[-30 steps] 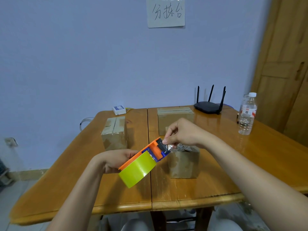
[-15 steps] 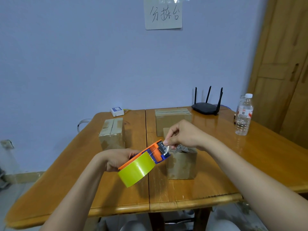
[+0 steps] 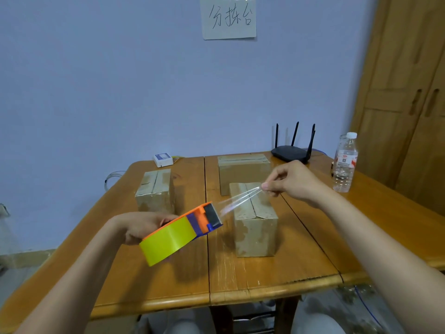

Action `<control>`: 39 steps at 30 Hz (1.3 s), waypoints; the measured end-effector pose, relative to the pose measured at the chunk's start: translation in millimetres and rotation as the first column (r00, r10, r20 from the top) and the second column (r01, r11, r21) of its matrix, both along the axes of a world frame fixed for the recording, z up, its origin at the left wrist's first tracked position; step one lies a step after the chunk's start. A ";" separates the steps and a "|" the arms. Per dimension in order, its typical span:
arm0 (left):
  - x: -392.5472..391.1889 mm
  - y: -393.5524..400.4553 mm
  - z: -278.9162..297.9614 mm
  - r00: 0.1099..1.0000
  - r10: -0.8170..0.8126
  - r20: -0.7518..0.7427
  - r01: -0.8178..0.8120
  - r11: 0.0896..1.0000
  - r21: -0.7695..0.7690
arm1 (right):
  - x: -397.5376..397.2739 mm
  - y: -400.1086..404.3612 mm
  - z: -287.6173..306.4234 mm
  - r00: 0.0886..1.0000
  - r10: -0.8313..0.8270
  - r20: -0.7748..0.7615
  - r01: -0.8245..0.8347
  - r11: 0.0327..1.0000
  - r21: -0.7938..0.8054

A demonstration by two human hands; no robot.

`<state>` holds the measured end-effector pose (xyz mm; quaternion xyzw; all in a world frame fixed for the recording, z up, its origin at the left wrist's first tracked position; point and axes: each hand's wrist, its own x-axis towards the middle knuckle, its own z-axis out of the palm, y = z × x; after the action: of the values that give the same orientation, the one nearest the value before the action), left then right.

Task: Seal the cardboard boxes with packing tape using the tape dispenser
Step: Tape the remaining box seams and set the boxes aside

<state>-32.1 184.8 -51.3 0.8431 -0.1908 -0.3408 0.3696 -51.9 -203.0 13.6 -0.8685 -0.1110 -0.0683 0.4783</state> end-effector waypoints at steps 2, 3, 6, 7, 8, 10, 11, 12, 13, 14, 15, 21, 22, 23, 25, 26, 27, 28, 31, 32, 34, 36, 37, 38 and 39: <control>-36.5 -0.7 26.2 0.994 -0.066 0.091 0.064 0.998 0.022 | -2.6 0.1 -3.3 0.999 0.026 -0.040 -0.025 1.000 0.015; -26.5 -16.0 18.4 0.991 -0.078 0.107 0.074 0.996 0.040 | -4.5 1.4 -4.5 0.997 0.031 -0.064 -0.032 0.999 -0.010; -26.1 -24.9 20.5 0.986 -0.034 0.166 0.013 0.992 0.122 | -9.6 -1.4 0.2 0.988 0.016 -0.156 -0.033 0.994 -0.106; -24.1 -24.8 19.3 0.982 -0.018 0.186 -0.003 0.994 0.110 | -10.6 -3.7 2.4 0.980 0.024 -0.196 -0.043 0.995 -0.090; -27.4 -25.4 25.6 0.978 -0.021 0.206 -0.004 0.993 0.118 | -10.9 -5.5 4.2 0.971 0.035 -0.235 -0.047 0.998 -0.047; -26.1 -24.9 27.9 0.968 0.029 0.250 -0.055 0.994 0.098 | -11.9 -6.4 7.0 0.948 0.058 -0.314 -0.034 0.996 0.080; -22.6 -24.5 26.0 0.966 0.047 0.253 -0.075 0.992 0.101 | -12.1 -6.3 8.5 0.932 0.075 -0.354 -0.026 0.990 0.141; -23.8 -26.4 28.7 0.960 0.053 0.274 -0.087 0.990 0.110 | -12.4 -6.2 10.4 0.915 0.094 -0.392 -0.018 0.981 0.192; -24.2 -27.7 30.9 0.953 0.063 0.295 -0.097 0.990 0.101 | -12.7 -6.6 12.3 0.899 0.113 -0.423 -0.011 0.972 0.235; -24.1 -27.2 32.5 0.946 0.062 0.317 -0.102 0.989 0.111 | -12.9 -7.7 13.7 0.885 0.130 -0.446 -0.005 0.962 0.271; -22.6 -26.6 32.7 0.942 0.074 0.326 -0.116 0.987 0.110 | -13.1 -9.0 15.0 0.876 0.145 -0.461 -0.001 0.955 0.298; -24.3 -36.4 34.4 0.880 0.165 0.445 -0.232 0.968 0.099 | -15.7 -20.1 17.2 0.857 0.205 -0.472 -0.056 0.949 0.310; -23.7 -37.3 33.6 0.872 0.183 0.454 -0.243 0.967 0.077 | -16.0 -22.8 16.8 0.854 0.221 -0.471 -0.070 0.946 0.317; -22.6 -38.2 32.5 0.859 0.196 0.473 -0.257 0.964 0.067 | -16.6 -25.2 16.3 0.848 0.238 -0.473 -0.087 0.944 0.319; -24.0 -42.5 34.4 0.816 0.185 0.548 -0.284 0.954 0.100 | -20.0 -28.6 14.3 0.825 0.274 -0.494 -0.125 0.941 0.313; -23.6 -44.5 34.4 0.783 0.169 0.598 -0.300 0.945 0.126 | -21.3 -29.2 12.0 0.815 0.286 -0.504 -0.130 0.938 0.322; -23.8 -46.8 34.3 0.751 0.161 0.640 -0.321 0.936 0.142 | -21.3 -28.9 8.9 0.813 0.288 -0.505 -0.117 0.932 0.343; -24.1 -49.6 34.2 0.725 0.157 0.671 -0.342 0.928 0.151 | -21.0 -27.4 5.0 0.821 0.275 -0.500 -0.083 0.924 0.373; -22.3 -59.1 29.4 0.662 0.156 0.733 -0.369 0.919 0.137 | -16.2 -23.7 -8.6 0.876 0.147 -0.460 0.073 0.901 0.428; -22.4 -63.1 28.8 0.638 0.156 0.754 -0.375 0.918 0.127 | -14.6 -23.6 -12.9 0.891 0.106 -0.442 0.103 0.900 0.424; -23.4 -70.2 29.5 0.587 0.162 0.793 -0.386 0.917 0.099 | -13.5 -25.9 -19.8 0.910 0.032 -0.414 0.139 0.916 0.377; -26.2 -75.8 31.3 0.550 0.179 0.816 -0.401 0.913 0.070 | -14.5 -29.2 -25.0 0.914 -0.017 -0.406 0.161 0.932 0.323; -27.4 -77.1 31.7 0.537 0.184 0.823 -0.406 0.912 0.060 | -15.1 -30.5 -26.9 0.911 -0.032 -0.411 0.173 0.934 0.312; -28.4 -78.2 31.9 0.528 0.188 0.828 -0.407 0.912 0.053 | -15.8 -31.4 -28.7 0.907 -0.040 -0.419 0.185 0.932 0.312; -29.3 -78.7 31.6 0.522 0.188 0.832 -0.405 0.913 0.047 | -16.1 -32.7 -30.1 0.902 -0.047 -0.429 0.199 0.927 0.317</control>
<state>-61.4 106.0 -19.6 0.9612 -0.1490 0.1323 0.1908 -68.0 -235.7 -16.5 -0.7683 0.0628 0.0678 0.6334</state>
